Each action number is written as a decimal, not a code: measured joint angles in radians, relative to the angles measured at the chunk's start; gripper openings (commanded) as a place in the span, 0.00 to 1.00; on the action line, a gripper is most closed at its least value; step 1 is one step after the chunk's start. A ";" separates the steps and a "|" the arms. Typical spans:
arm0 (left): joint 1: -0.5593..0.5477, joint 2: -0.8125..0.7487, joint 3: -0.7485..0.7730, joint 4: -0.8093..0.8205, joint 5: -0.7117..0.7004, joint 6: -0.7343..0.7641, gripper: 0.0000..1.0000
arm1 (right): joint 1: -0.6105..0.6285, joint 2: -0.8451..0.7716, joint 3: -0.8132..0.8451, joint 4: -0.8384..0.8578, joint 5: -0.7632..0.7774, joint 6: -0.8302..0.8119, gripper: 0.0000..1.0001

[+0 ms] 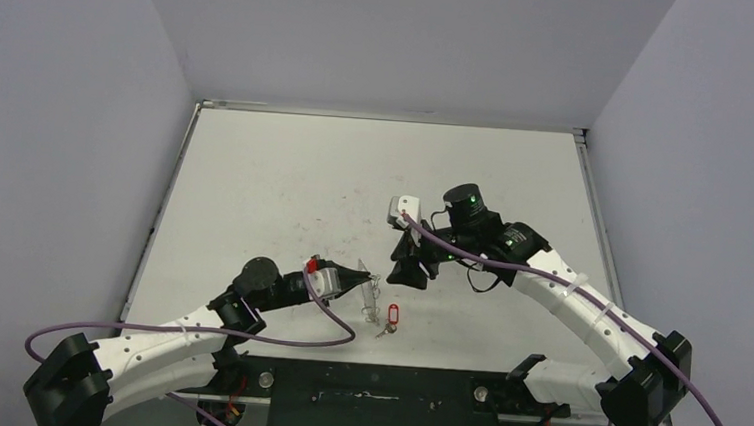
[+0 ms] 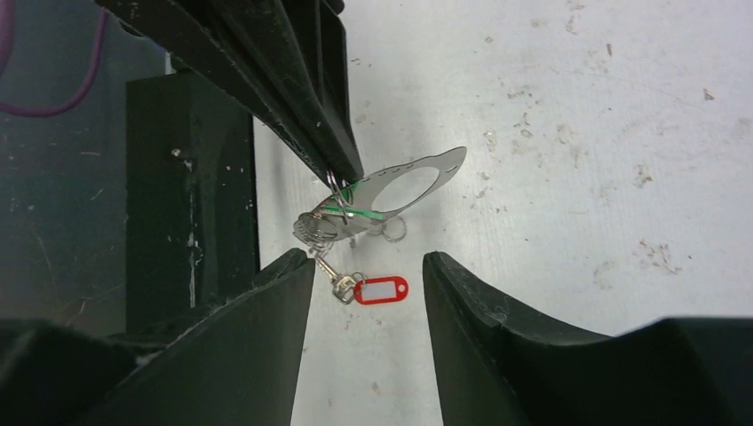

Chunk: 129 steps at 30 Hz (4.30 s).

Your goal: Put the keys on the keyring

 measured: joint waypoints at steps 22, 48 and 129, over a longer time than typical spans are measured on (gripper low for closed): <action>0.000 -0.016 -0.019 0.064 0.005 -0.018 0.00 | -0.001 0.043 -0.046 0.157 -0.166 0.005 0.25; 0.000 -0.028 -0.019 0.057 0.005 -0.017 0.00 | -0.001 0.071 -0.064 0.132 -0.163 -0.031 0.00; -0.001 -0.222 0.003 -0.143 -0.048 0.043 0.35 | 0.080 0.112 0.083 -0.089 0.076 -0.087 0.00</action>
